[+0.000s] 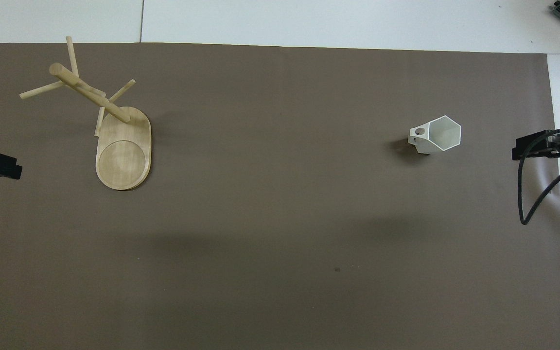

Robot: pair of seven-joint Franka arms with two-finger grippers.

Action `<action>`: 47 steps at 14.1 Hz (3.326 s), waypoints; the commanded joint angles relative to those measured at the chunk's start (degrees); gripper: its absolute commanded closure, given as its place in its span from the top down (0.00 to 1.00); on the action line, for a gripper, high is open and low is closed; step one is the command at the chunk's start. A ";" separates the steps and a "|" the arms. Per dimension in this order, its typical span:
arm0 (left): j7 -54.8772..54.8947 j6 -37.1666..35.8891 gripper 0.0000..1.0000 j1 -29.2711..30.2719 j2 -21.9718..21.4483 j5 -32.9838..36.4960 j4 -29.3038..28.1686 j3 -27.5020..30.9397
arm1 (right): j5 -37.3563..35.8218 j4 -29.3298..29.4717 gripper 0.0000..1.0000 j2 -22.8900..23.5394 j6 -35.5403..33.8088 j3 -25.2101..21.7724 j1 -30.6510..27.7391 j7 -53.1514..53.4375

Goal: Hang cup on rack

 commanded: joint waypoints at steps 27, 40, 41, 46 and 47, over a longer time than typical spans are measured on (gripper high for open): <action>0.21 -1.25 1.00 -0.42 -0.80 -0.46 -0.44 1.04 | 0.85 -14.79 1.00 9.47 35.78 -0.39 0.12 -2.78; 0.21 -1.25 1.00 -0.42 -0.80 -0.46 -0.44 1.04 | 2.70 -15.67 1.00 18.09 49.15 -0.03 0.21 -2.60; 0.21 -1.25 1.00 -0.42 -0.80 -0.46 -0.44 1.04 | 2.70 -15.58 1.00 18.09 49.07 0.05 0.29 -2.51; 0.21 -1.25 1.00 -0.42 -0.80 -0.46 -0.44 1.04 | 2.70 -14.62 0.72 18.00 47.32 0.14 0.73 -2.51; 0.21 -1.25 1.00 -0.42 -0.80 -0.46 -0.44 1.04 | 2.61 -14.53 0.60 17.83 46.53 0.14 0.73 -2.60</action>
